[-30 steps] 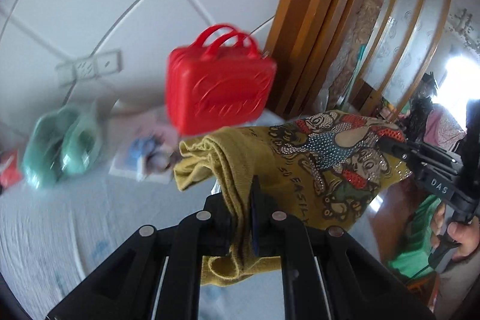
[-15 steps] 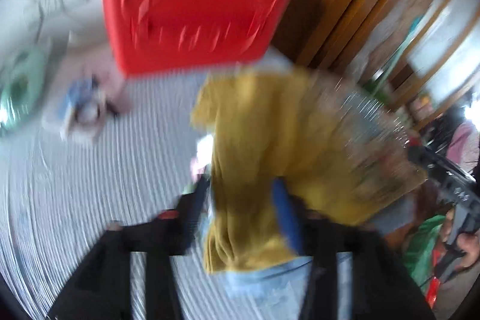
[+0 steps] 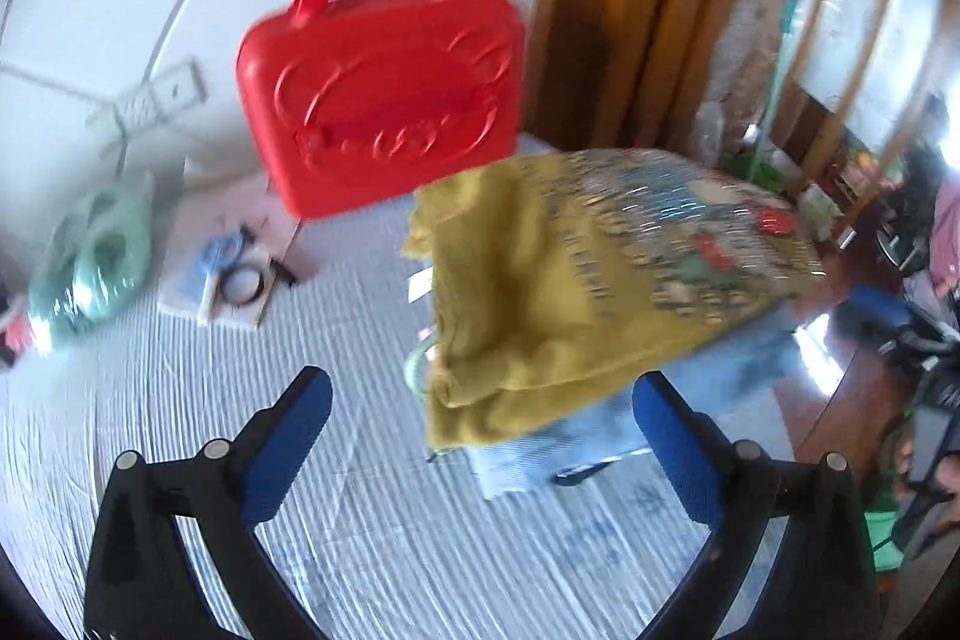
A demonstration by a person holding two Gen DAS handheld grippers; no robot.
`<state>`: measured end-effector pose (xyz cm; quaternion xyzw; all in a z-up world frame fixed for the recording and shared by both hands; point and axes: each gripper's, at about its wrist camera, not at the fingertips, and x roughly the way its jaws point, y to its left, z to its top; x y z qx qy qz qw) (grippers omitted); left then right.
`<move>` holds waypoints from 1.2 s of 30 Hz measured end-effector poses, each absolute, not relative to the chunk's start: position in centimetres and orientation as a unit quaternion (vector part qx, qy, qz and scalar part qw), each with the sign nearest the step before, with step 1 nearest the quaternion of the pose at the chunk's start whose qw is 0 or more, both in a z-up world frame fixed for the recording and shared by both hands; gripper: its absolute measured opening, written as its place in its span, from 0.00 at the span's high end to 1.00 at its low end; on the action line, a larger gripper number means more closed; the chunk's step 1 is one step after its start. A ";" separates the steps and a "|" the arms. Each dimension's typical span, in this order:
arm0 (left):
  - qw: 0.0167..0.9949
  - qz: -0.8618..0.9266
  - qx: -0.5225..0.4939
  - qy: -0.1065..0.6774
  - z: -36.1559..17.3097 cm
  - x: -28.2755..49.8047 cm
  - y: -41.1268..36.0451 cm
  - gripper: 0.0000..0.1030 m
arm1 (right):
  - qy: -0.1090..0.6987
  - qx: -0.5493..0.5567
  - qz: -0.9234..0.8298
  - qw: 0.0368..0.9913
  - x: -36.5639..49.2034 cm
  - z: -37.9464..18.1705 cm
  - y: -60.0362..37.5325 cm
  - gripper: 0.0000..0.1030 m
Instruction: Fold clothes
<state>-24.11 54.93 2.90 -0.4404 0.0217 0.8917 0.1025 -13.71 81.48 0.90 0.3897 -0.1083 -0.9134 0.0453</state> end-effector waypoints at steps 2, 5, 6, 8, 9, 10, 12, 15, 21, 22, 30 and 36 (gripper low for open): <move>0.110 0.887 -0.448 0.015 3.8 -23.3 55.7 0.01 | -0.093 0.390 -0.916 0.035 -12.6 0.8 80.2 0.00; 0.119 0.881 -0.458 0.018 4.2 -22.8 56.3 0.01 | -0.090 0.390 -0.916 0.035 -11.2 0.6 79.0 0.00; 0.117 0.879 -0.461 0.021 4.3 -22.5 56.5 0.01 | -0.093 0.391 -0.915 0.037 -11.0 0.5 78.7 0.00; 0.109 0.878 -0.466 0.029 4.1 -22.4 56.8 0.01 | -0.098 0.395 -0.913 0.039 -10.5 0.2 78.3 0.00; 0.107 0.878 -0.466 0.032 4.0 -22.3 56.9 0.01 | -0.101 0.395 -0.912 0.038 -10.2 0.2 78.1 0.00; 0.106 0.878 -0.465 0.035 3.9 -22.2 56.9 0.01 | -0.103 0.396 -0.911 0.040 -10.0 0.1 78.0 0.00; 0.108 0.878 -0.465 0.039 3.8 -22.0 57.2 0.01 | -0.106 0.399 -0.910 0.043 -9.6 0.1 77.7 0.00; 0.113 0.875 -0.469 0.043 3.6 -21.5 57.5 0.01 | -0.103 0.399 -0.910 0.044 -9.3 0.3 77.5 0.00; 0.119 0.871 -0.475 0.049 3.2 -21.3 57.9 0.01 | -0.095 0.400 -0.911 0.035 -9.1 0.8 77.5 0.00; 0.120 0.870 -0.476 0.050 3.1 -21.3 57.9 0.01 | -0.094 0.400 -0.911 0.034 -9.1 0.8 77.5 0.00; 0.122 0.871 -0.474 0.052 3.1 -20.9 57.8 0.01 | -0.088 0.404 -0.910 0.031 -9.0 0.9 77.1 0.00; 0.125 0.872 -0.470 0.059 3.0 -20.7 57.8 0.01 | -0.085 0.402 -0.911 0.034 -9.1 1.0 76.9 0.00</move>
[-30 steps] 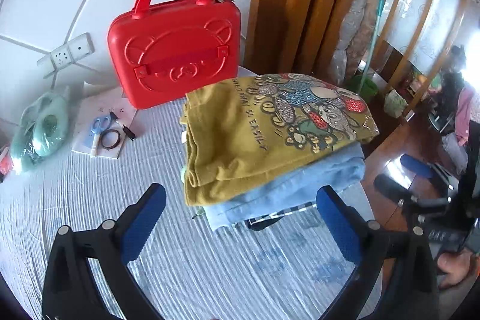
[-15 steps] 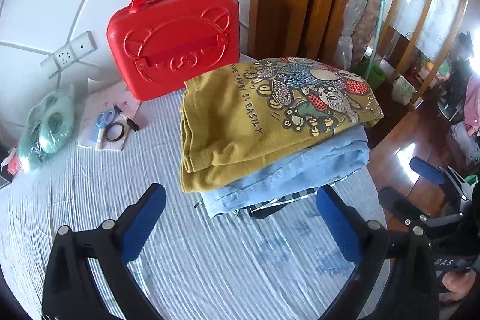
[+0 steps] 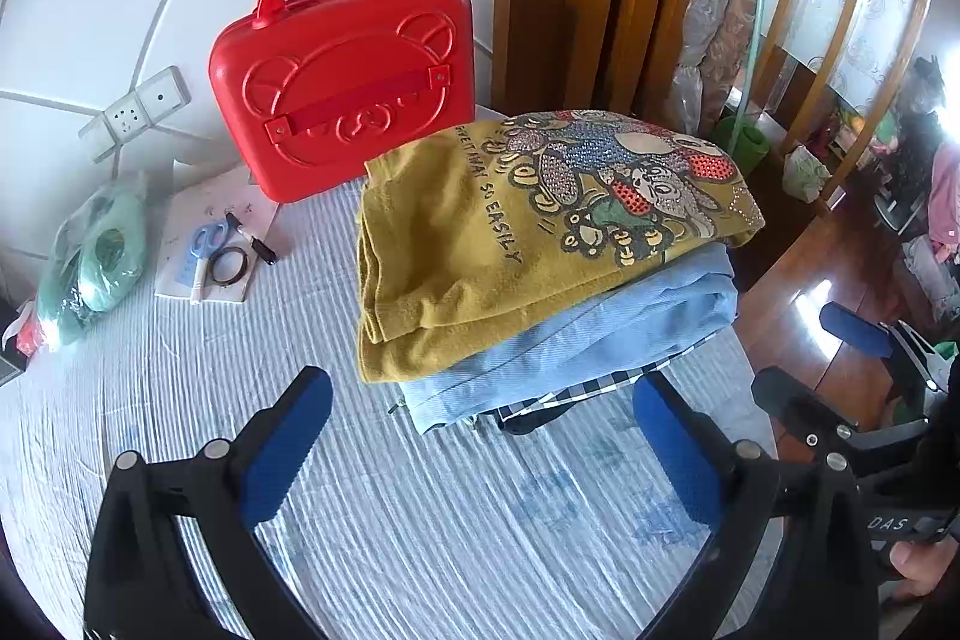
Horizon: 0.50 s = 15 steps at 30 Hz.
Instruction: Fold clothes
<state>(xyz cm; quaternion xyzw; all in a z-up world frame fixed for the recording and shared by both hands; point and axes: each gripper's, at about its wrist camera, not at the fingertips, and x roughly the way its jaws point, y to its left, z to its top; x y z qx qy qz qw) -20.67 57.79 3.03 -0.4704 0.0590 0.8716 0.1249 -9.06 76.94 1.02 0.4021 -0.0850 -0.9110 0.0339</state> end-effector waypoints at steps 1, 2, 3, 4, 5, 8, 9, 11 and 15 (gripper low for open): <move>0.125 0.872 -0.469 0.061 3.0 -20.6 57.8 0.01 | -0.085 0.402 -0.911 0.034 -9.1 1.0 77.0 0.00; 0.125 0.873 -0.467 0.064 3.0 -20.5 57.8 0.01 | -0.085 0.402 -0.911 0.033 -9.0 1.0 77.0 0.00; 0.126 0.873 -0.466 0.066 3.1 -20.4 57.9 0.01 | -0.085 0.402 -0.911 0.032 -9.0 1.0 77.0 0.00; 0.127 0.873 -0.465 0.067 3.1 -20.4 57.9 0.01 | -0.085 0.403 -0.911 0.032 -9.0 1.0 77.1 0.00; 0.128 0.873 -0.466 0.066 3.0 -20.4 57.9 0.01 | -0.085 0.404 -0.910 0.032 -9.1 0.9 77.1 0.00; 0.127 0.873 -0.467 0.062 3.0 -20.5 57.8 0.01 | -0.084 0.406 -0.909 0.030 -9.1 0.8 77.2 0.00; 0.126 0.873 -0.468 0.062 3.0 -20.5 57.8 0.01 | -0.084 0.406 -0.909 0.029 -9.1 0.8 77.3 0.00; 0.126 0.872 -0.470 0.061 2.9 -20.6 57.7 0.01 | -0.085 0.406 -0.909 0.029 -9.2 0.7 77.4 0.00; 0.127 0.870 -0.472 0.060 2.9 -20.7 57.7 0.01 | -0.085 0.407 -0.909 0.030 -9.3 0.7 77.5 0.00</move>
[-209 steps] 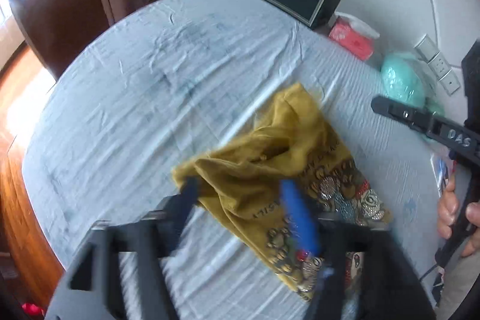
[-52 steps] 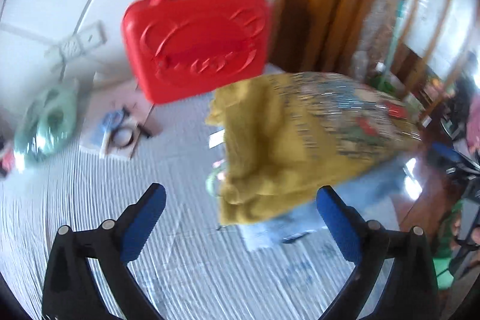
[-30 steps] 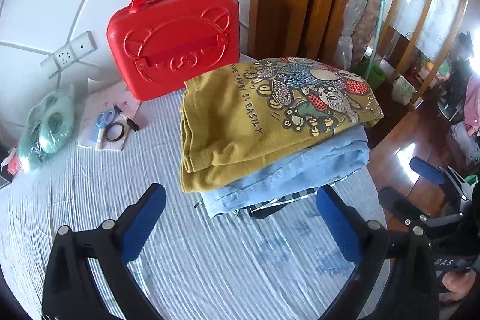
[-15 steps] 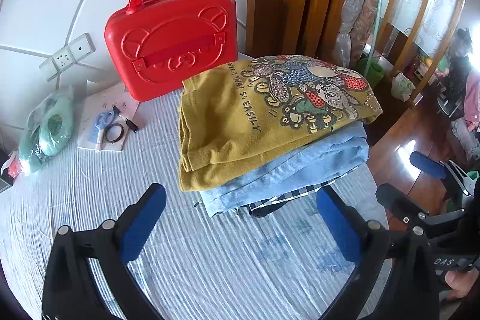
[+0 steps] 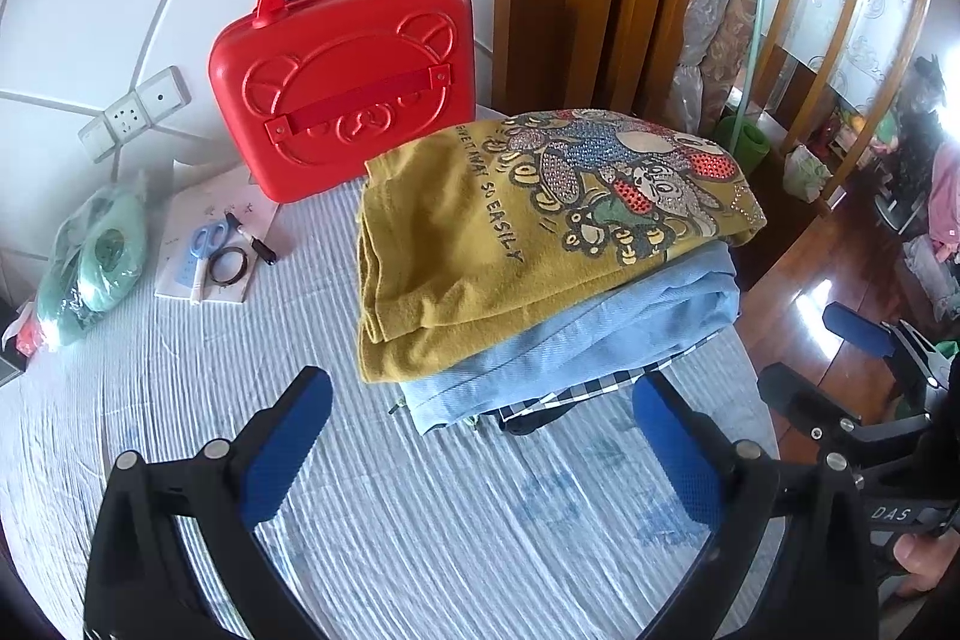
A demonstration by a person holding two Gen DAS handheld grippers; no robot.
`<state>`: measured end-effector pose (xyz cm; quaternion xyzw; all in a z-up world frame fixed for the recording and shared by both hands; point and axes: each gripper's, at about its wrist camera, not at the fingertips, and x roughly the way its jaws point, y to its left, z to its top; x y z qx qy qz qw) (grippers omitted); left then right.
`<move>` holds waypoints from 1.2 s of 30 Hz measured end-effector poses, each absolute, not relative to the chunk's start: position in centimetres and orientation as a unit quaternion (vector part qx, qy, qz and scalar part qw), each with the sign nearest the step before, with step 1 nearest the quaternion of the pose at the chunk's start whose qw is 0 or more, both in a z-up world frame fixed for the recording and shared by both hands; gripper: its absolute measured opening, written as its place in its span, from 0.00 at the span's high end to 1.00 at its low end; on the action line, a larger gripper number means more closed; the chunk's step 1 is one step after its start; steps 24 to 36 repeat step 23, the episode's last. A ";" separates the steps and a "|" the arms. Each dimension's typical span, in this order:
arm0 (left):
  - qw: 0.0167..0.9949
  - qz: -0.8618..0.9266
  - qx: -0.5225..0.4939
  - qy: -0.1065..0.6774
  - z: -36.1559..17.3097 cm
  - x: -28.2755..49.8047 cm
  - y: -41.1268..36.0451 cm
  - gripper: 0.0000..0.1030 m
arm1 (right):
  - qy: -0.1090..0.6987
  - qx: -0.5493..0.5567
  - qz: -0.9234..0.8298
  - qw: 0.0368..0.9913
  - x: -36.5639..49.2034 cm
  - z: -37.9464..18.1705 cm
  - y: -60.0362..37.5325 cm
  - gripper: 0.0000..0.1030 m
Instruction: Fold clothes
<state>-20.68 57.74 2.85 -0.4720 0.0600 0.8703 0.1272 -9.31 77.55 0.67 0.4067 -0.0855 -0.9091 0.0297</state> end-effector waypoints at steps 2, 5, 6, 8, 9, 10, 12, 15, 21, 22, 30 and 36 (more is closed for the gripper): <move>0.127 0.870 -0.472 0.060 2.9 -20.7 57.8 0.01 | -0.085 0.407 -0.909 0.030 -9.3 0.7 77.5 0.00; 0.134 0.870 -0.470 0.064 2.7 -19.8 57.6 0.01 | -0.084 0.406 -0.909 0.031 -9.3 0.7 77.5 0.00; 0.134 0.870 -0.470 0.064 2.7 -19.8 57.6 0.01 | -0.084 0.406 -0.909 0.031 -9.3 0.7 77.5 0.00; 0.133 0.870 -0.471 0.063 2.7 -19.9 57.5 0.01 | -0.083 0.406 -0.910 0.030 -9.2 0.8 77.4 0.00; 0.133 0.869 -0.472 0.062 2.7 -19.9 57.5 0.01 | -0.083 0.406 -0.910 0.030 -9.2 0.8 77.4 0.00; 0.133 0.869 -0.472 0.062 2.7 -19.9 57.5 0.01 | -0.083 0.406 -0.910 0.030 -9.2 0.8 77.4 0.00; 0.133 0.869 -0.473 0.061 2.7 -20.0 57.5 0.01 | -0.082 0.406 -0.910 0.030 -9.2 0.8 77.4 0.00; 0.131 0.869 -0.472 0.062 2.7 -20.2 57.6 0.01 | -0.080 0.405 -0.910 0.030 -9.3 0.9 77.3 0.00; 0.132 0.870 -0.471 0.065 2.7 -20.3 57.7 0.01 | -0.078 0.406 -0.910 0.031 -9.4 1.0 77.1 0.00; 0.131 0.871 -0.470 0.065 2.7 -20.3 57.6 0.01 | -0.077 0.406 -0.910 0.031 -9.4 1.0 77.1 0.00; 0.131 0.871 -0.469 0.064 2.7 -20.3 57.6 0.01 | -0.076 0.407 -0.910 0.032 -9.4 0.9 77.1 0.00; 0.131 0.871 -0.469 0.064 2.7 -20.3 57.6 0.01 | -0.076 0.407 -0.910 0.032 -9.4 0.9 77.1 0.00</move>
